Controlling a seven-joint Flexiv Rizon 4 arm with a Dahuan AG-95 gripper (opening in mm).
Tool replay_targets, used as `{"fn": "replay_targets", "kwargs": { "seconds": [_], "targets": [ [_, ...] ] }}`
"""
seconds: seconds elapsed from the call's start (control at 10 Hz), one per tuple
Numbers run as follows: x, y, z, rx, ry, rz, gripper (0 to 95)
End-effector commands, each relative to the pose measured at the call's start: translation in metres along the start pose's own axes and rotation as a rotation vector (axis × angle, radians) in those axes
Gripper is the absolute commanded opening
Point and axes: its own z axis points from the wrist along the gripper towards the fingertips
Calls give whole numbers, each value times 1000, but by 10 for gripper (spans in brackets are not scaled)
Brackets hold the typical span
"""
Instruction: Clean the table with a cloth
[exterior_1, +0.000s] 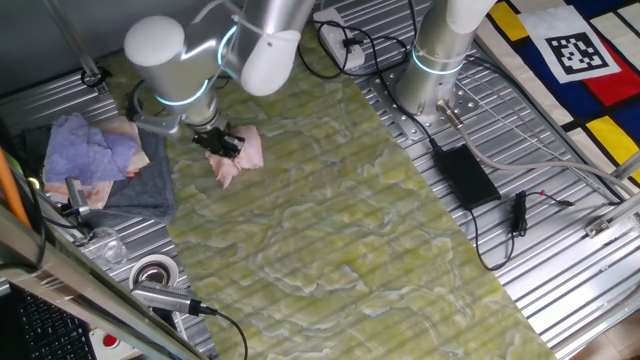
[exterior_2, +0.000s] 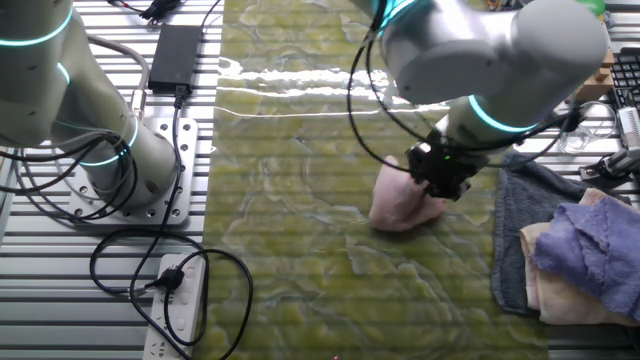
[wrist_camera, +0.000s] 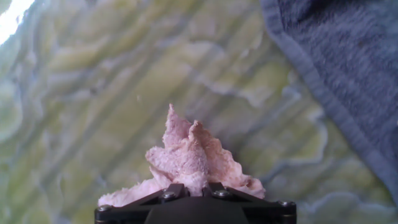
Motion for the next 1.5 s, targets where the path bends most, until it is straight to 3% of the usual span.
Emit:
{"fn": "replay_targets", "kwargs": {
  "seconds": [0.1,0.3,1.3,1.5],
  "targets": [
    [10,2,2,-1,0,-11,0],
    [23,4,3,-1,0,-20,0],
    [111,21,5,-3,1,-45,0],
    [131,27,11,-9,-8,-32,0]
  ]
}}
